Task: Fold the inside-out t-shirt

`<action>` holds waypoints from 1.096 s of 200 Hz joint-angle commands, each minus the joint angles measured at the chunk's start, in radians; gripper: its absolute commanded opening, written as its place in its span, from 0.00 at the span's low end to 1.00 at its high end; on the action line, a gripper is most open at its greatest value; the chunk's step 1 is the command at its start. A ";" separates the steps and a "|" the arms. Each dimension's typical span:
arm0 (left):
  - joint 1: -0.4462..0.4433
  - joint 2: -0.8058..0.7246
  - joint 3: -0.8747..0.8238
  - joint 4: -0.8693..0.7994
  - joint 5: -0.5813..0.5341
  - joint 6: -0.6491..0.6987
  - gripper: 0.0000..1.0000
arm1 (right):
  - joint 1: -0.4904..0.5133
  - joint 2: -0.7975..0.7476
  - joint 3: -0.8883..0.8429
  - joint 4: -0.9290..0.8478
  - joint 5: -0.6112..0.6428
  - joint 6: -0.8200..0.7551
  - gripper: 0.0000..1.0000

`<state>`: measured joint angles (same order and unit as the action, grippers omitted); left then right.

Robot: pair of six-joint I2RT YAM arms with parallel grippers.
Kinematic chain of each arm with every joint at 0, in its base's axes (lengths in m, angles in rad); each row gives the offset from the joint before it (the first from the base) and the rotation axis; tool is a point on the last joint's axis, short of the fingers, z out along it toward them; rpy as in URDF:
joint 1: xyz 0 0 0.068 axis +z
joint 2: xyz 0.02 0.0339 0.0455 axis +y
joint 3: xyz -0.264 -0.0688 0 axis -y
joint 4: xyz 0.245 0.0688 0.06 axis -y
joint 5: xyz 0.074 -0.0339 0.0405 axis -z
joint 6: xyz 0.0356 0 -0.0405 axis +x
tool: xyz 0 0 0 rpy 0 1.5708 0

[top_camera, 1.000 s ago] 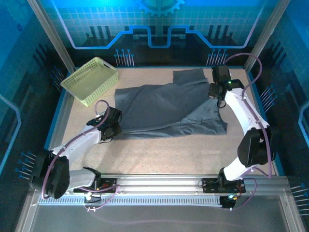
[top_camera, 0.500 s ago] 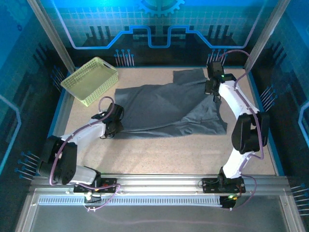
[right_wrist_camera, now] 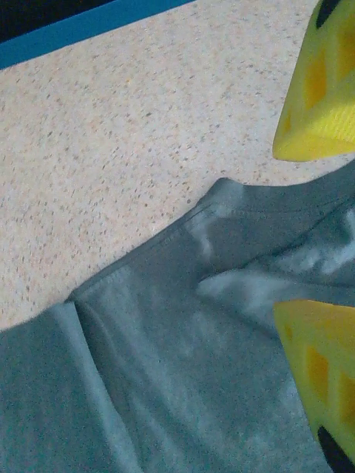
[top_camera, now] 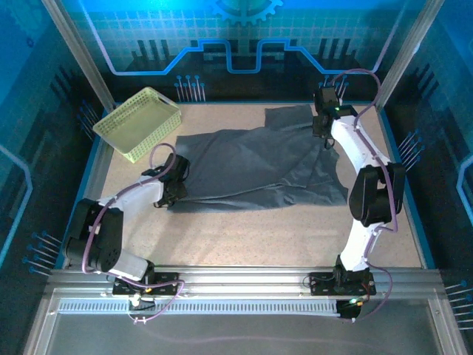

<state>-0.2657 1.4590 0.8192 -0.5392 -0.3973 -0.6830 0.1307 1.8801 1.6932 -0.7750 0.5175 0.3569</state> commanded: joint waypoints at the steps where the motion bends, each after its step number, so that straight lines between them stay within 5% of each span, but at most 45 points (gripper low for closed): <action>1: 0.004 -0.145 -0.002 -0.070 -0.038 -0.023 0.67 | 0.011 -0.083 -0.014 -0.050 0.024 -0.004 0.64; 42: -0.109 -0.353 -0.133 0.021 0.090 -0.047 0.67 | 0.017 -0.307 -0.347 0.028 -0.203 0.050 0.65; 85: -0.142 -0.196 -0.176 0.206 0.254 -0.026 0.65 | -0.043 -0.306 -0.532 0.132 -0.432 0.111 0.65; 152: -0.003 -0.042 -0.202 0.231 0.263 -0.049 0.65 | -0.186 -0.108 -0.570 0.177 -0.502 0.199 0.62; 219: 0.050 -0.163 -0.278 0.170 0.227 -0.112 0.68 | -0.263 -0.035 -0.530 0.208 -0.460 0.235 0.62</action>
<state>-0.2295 1.3300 0.5678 -0.2821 -0.1474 -0.7544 -0.1112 1.8076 1.1275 -0.5941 0.0433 0.5762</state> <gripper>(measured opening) 0.667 0.621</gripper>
